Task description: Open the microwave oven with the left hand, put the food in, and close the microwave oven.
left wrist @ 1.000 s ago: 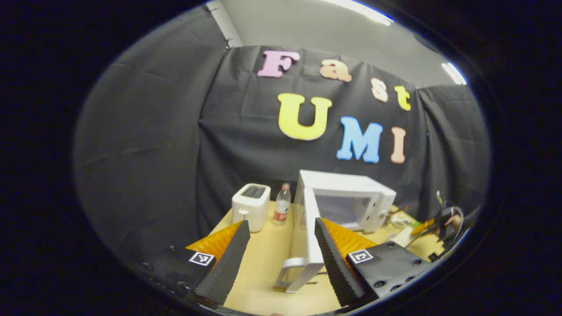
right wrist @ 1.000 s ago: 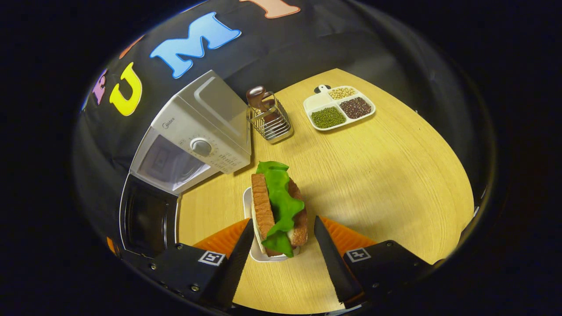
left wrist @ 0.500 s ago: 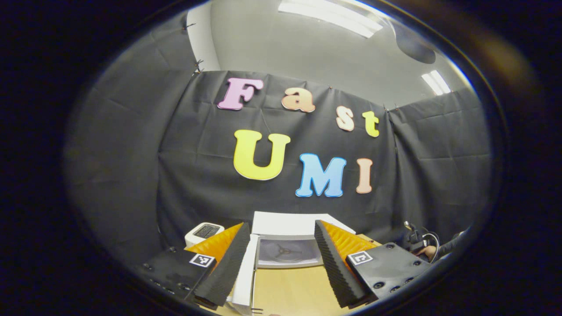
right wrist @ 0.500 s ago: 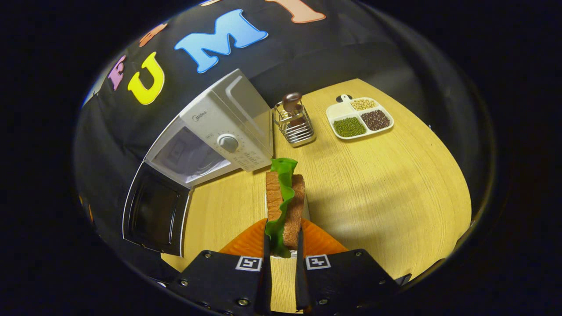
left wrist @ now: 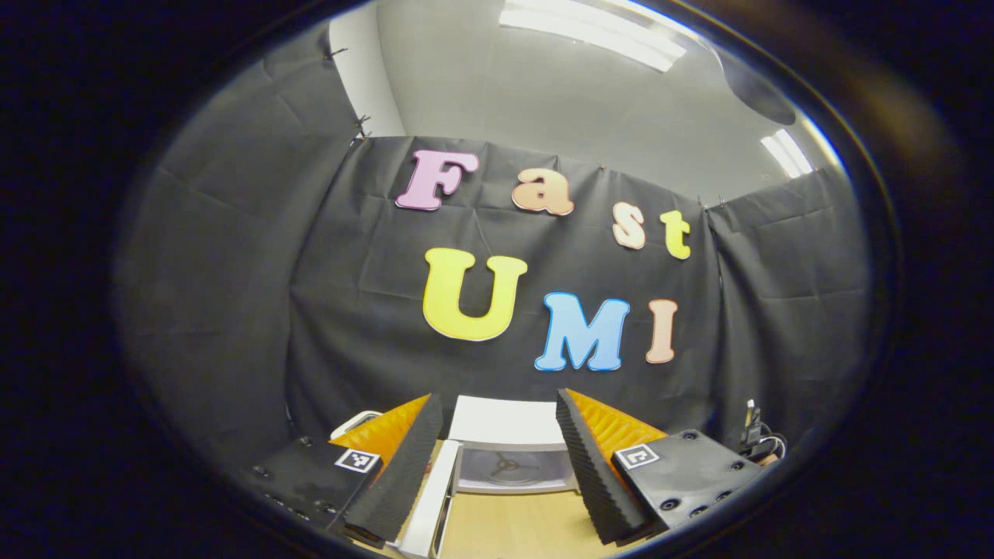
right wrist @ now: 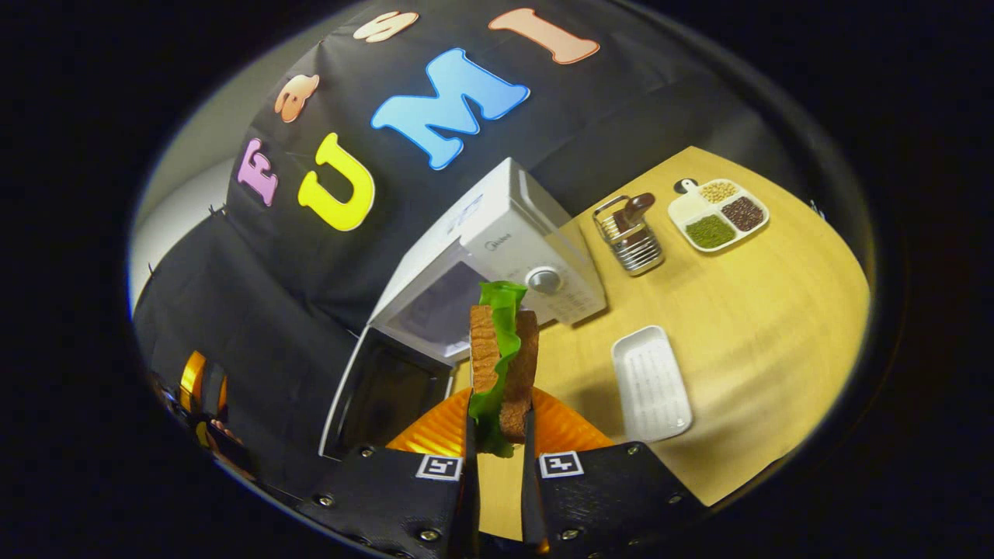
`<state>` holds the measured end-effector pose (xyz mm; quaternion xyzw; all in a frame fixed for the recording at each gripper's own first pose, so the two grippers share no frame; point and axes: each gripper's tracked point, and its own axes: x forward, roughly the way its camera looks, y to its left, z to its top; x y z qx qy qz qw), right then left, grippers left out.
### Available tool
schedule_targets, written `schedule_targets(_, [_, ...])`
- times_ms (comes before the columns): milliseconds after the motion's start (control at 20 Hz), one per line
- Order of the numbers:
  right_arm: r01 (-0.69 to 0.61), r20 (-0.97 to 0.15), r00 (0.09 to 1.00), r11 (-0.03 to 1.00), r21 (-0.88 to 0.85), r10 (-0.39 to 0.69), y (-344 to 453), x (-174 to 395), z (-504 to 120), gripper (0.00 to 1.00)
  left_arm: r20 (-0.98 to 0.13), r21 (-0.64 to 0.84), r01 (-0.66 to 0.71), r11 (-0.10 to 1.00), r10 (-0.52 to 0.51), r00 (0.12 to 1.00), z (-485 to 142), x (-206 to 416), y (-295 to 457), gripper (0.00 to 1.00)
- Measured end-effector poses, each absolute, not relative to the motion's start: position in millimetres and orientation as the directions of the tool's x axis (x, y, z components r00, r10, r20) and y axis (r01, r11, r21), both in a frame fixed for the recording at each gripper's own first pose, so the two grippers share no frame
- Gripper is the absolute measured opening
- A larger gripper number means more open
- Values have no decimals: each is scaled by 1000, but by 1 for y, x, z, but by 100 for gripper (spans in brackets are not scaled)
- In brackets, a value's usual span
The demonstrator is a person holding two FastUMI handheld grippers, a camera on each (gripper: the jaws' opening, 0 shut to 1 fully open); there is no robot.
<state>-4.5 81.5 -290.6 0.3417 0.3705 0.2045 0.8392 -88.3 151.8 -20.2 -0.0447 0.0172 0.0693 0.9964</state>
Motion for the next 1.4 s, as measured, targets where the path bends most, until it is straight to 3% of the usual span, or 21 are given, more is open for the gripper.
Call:
schedule_targets(200, [-86,-427,663,629,772,615,123,7,-285,22,-44,-48,-136,990,134,990,-15,-87,155,94])
schedule_targets(800, [171,-332,752,318,933,570,213,75,-321,22,-20,-63,-132,989,131,991,17,-78,146,94])
schedule_targets(1250, [267,-324,871,197,943,370,259,143,-347,22,-70,-25,-202,979,200,977,1,-91,174,94])
schedule_targets(1400, [270,-312,884,165,949,349,273,161,-352,22,-85,-31,-218,975,215,973,-4,-100,183,94])
